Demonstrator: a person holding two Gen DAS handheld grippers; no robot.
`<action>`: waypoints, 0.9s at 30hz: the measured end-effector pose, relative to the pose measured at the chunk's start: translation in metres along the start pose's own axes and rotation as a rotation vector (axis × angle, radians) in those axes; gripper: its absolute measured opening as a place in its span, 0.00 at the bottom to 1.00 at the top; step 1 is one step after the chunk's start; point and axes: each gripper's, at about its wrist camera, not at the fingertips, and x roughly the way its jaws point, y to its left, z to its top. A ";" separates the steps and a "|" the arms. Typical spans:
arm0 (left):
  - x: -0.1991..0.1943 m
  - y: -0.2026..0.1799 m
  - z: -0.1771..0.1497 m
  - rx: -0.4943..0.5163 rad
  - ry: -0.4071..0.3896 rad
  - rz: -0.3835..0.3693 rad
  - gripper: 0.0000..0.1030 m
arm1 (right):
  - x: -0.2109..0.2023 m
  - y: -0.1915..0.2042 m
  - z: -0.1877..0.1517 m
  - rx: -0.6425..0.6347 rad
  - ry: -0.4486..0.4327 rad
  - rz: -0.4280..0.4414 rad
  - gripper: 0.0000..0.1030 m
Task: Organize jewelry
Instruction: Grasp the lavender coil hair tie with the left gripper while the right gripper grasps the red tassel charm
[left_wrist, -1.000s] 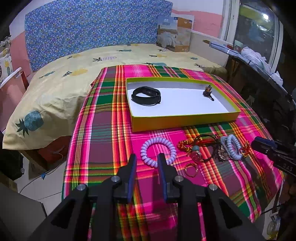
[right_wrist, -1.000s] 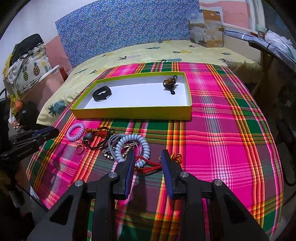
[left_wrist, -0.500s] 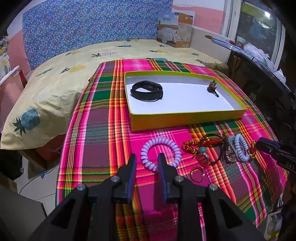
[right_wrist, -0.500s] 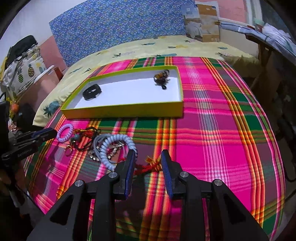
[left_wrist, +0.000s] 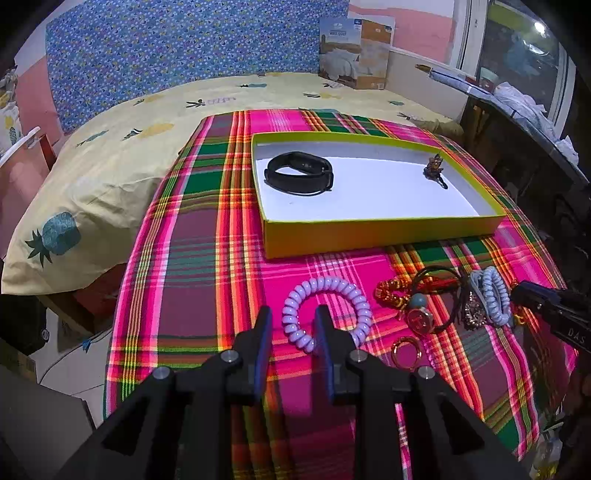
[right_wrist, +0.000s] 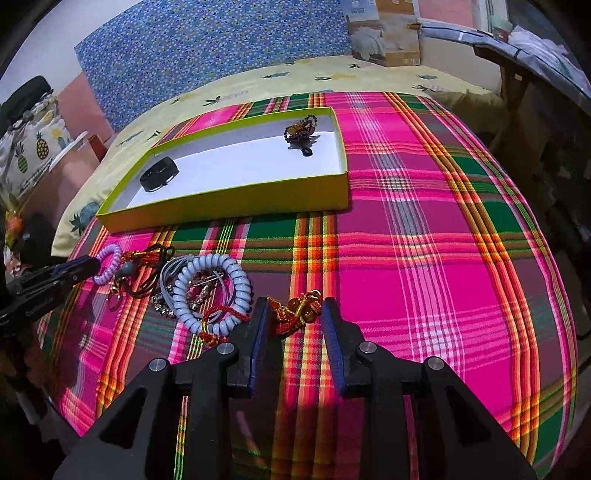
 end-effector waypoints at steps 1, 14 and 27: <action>0.001 0.000 0.001 0.001 0.001 0.004 0.24 | 0.000 0.000 0.000 -0.002 0.000 0.002 0.19; 0.005 -0.004 0.002 0.044 -0.021 0.051 0.11 | -0.006 0.000 0.001 -0.040 -0.032 0.007 0.00; -0.004 -0.002 -0.001 0.030 -0.026 0.029 0.09 | -0.021 -0.009 0.002 0.022 -0.035 0.093 0.00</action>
